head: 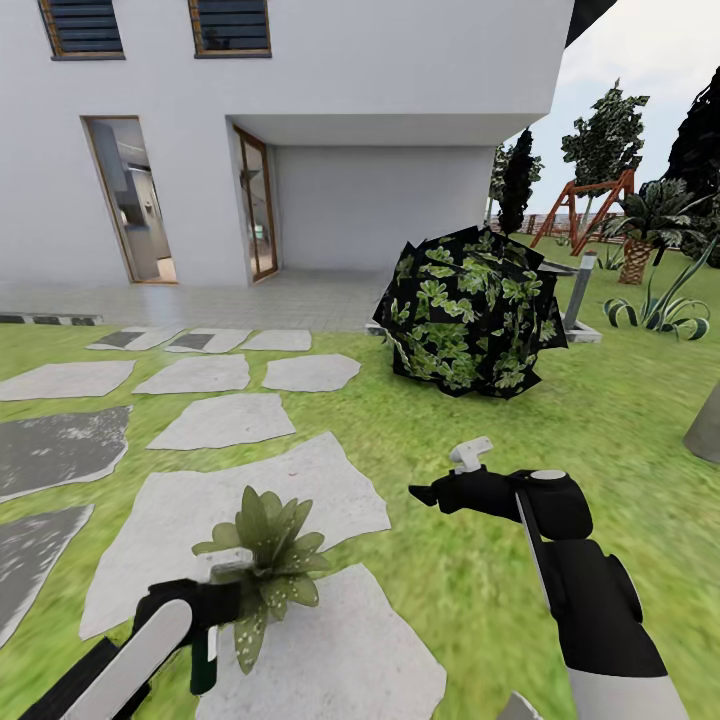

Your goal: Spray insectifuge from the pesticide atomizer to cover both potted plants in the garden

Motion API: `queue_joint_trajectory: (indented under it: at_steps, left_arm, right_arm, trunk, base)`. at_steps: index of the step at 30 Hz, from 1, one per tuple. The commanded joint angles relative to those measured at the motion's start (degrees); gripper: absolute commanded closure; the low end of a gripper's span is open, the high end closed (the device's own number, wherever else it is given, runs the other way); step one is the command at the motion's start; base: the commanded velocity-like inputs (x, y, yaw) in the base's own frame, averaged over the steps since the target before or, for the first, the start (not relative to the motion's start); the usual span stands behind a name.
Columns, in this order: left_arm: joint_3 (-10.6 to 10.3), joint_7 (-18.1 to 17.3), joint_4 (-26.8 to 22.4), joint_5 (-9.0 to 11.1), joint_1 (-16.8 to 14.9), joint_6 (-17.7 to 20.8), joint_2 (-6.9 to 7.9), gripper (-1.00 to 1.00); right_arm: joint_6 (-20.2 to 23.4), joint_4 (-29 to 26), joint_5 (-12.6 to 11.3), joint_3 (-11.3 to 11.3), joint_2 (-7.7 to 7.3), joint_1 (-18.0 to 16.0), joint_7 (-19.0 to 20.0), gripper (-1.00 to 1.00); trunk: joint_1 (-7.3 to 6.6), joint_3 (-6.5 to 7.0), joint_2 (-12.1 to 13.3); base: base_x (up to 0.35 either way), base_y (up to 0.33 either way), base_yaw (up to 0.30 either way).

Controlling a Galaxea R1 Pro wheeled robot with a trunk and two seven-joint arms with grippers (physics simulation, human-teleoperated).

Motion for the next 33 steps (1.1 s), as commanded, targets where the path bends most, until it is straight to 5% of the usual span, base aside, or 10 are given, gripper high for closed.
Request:
queue_joint_trajectory:
  at_steps: [1,7,10,14,21,27,33]
  left_arm:
    - [0.36,-1.83,-0.05,0.39,-0.07,0.71,0.79,1.00]
    - [1.14,-13.15,0.58,-2.99,-0.29,3.32,3.33,1.00]
    - [1.33,-23.52,1.45,-3.91,-0.62,4.95,6.11,1.00]
    - [1.38,-28.85,4.80,-5.29,-0.74,5.39,7.95,1.00]
    - [1.33,-32.33,12.88,-5.83,-0.78,5.32,8.84,1.00]
    - [1.39,-33.77,14.59,-5.78,-0.78,5.34,8.40,1.00]
    - [1.32,-34.32,14.80,-5.72,-4.09,7.88,6.41,1.00]
  right_arm:
    - [0.20,-0.06,0.60,-0.06,0.05,-0.05,0.67,-1.00]
    - [0.28,-0.06,0.55,0.06,0.80,-0.09,0.94,-1.00]
    - [0.20,-0.06,0.59,0.69,2.26,-0.08,0.93,-1.00]
    - [0.16,-0.06,0.60,1.42,2.61,-0.06,0.91,-1.00]
    - [0.15,-0.06,0.60,1.49,2.67,-0.06,0.93,-1.00]
    - [-0.68,-0.06,0.60,1.49,2.67,0.02,0.87,-1.00]
    - [-0.95,-0.06,0.60,1.49,2.67,0.03,0.92,-1.00]
  trunk:
    - [-0.01,-0.06,-0.03]
    - [-0.01,-0.06,-0.03]
    - [-0.01,-0.06,-0.03]
    - [-0.01,-0.06,-0.03]
    - [-0.01,-0.06,-0.03]
    - [-0.01,-0.06,-0.03]
    - [-0.01,-0.06,-0.03]
  base:
    - [0.000,0.000,0.000]
    - [0.000,0.000,0.000]
    - [0.000,0.000,0.000]
    - [0.000,0.000,0.000]
    - [0.000,0.000,0.000]
    - [0.000,0.000,0.000]
    - [0.000,0.000,0.000]
